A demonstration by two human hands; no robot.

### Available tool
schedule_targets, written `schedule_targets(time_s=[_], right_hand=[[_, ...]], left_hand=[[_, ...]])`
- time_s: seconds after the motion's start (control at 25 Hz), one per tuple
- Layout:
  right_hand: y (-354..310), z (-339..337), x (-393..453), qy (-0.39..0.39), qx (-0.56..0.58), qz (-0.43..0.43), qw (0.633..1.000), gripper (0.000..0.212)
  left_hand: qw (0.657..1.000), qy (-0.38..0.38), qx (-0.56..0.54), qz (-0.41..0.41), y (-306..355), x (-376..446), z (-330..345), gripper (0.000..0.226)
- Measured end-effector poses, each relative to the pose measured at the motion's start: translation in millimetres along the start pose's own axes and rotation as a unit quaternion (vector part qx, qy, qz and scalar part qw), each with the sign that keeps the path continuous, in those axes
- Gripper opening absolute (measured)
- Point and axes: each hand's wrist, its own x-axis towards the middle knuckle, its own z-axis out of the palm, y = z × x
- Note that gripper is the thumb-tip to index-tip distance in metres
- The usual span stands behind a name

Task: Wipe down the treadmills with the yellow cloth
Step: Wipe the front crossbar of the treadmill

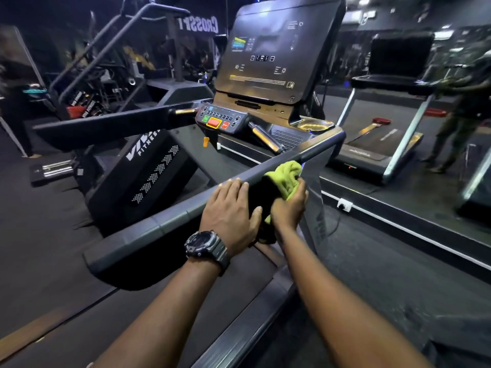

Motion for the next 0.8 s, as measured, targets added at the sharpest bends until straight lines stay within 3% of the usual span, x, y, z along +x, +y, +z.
schedule_targets(time_s=[0.12,0.2,0.28,0.32,0.4,0.48,0.68,0.8], right_hand=[[-7,-7,2,-0.004,-0.018,0.034,0.999,0.061],[-1,-9,-48,-0.058,-0.016,-0.05,0.997,0.051],[10,-6,-51,-0.048,-0.048,-0.12,0.99,0.054],[9,-5,-24,-0.032,-0.052,-0.119,0.991,0.052],[5,-6,54,0.037,-0.076,-0.03,0.996,0.055],[-3,-9,83,0.042,-0.046,0.041,0.997,0.062],[13,-1,-18,-0.036,0.006,-0.053,0.998,0.055],[4,-1,21,-0.005,0.008,0.01,1.0,0.064]], left_hand=[[0.999,0.006,-0.027,-0.019,14,20,2,0.069],[0.999,-0.021,-0.04,-0.003,25,40,8,0.063],[0.998,-0.039,-0.044,0.008,34,56,14,0.06],[0.998,-0.041,-0.047,0.008,36,61,17,0.061],[0.998,-0.038,-0.055,0.005,36,67,23,0.061],[0.998,-0.031,-0.046,0.011,32,67,28,0.058],[0.997,-0.044,-0.053,0.031,32,66,21,0.049],[0.993,-0.041,-0.105,0.037,25,65,13,0.039]])
